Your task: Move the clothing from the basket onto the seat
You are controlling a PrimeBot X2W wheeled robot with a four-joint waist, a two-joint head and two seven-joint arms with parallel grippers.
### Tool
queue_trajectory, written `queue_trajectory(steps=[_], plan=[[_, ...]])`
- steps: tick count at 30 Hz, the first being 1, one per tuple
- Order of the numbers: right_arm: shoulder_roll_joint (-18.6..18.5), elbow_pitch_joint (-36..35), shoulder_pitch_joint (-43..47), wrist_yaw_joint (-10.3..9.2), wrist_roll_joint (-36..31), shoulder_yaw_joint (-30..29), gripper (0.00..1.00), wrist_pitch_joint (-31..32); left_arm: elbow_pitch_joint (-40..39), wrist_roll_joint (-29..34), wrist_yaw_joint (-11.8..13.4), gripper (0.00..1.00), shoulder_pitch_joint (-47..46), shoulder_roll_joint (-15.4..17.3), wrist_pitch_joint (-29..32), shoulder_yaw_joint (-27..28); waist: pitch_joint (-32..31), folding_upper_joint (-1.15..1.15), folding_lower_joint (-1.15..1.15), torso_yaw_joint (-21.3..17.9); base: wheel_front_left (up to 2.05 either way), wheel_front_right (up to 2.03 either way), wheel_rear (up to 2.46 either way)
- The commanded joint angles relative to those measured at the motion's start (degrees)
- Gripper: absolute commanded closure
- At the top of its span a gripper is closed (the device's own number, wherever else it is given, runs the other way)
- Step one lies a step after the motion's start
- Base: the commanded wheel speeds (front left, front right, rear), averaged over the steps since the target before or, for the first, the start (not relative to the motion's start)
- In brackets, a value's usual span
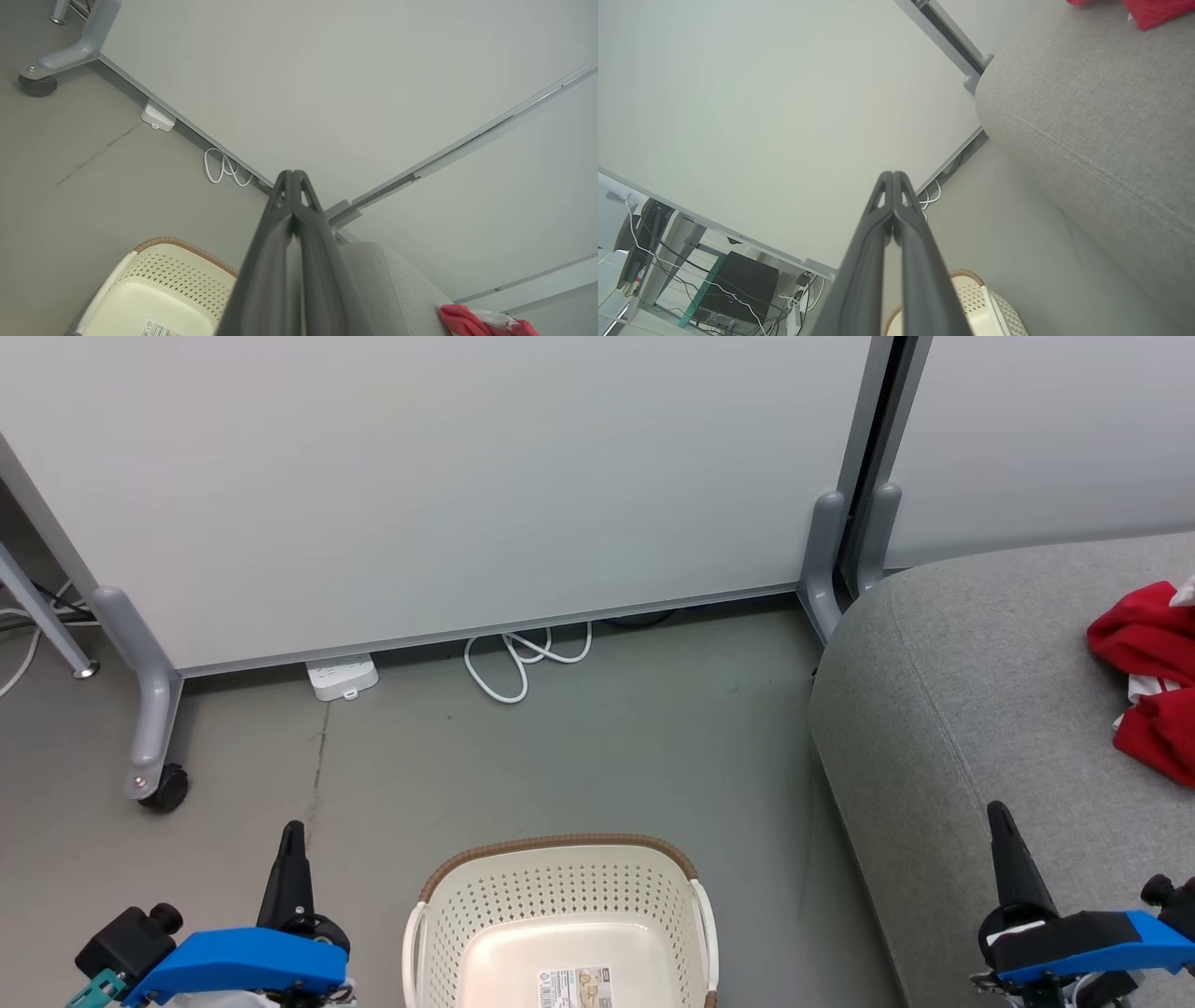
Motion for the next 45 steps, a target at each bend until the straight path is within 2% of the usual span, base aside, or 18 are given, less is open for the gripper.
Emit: queue_trajectory(steps=[1,22,45], plan=[[0.05,-0.84,-1.48,0.02,1.86,-0.27,1.0,0.5,-0.88,-1.85,-0.4,1.0,-1.59,0.02,0.51,0.52,0.01,0.0,0.0,-0.02,0.0,0.0,0.0],[0.39,-1.46,-2.13,0.02,15.78,-0.86,1.0,4.02,-1.3,-15.81,-0.78,1.0,-2.66,0.01,4.06,2.35,0.23,0.0,0.0,-0.36,0.0,0.0,0.0],[0.69,-1.94,-2.74,0.02,27.29,-1.33,1.0,6.99,-1.61,-27.25,-1.04,1.0,-3.45,0.0,7.01,3.82,0.44,0.0,0.0,-0.69,0.0,0.0,0.0]])
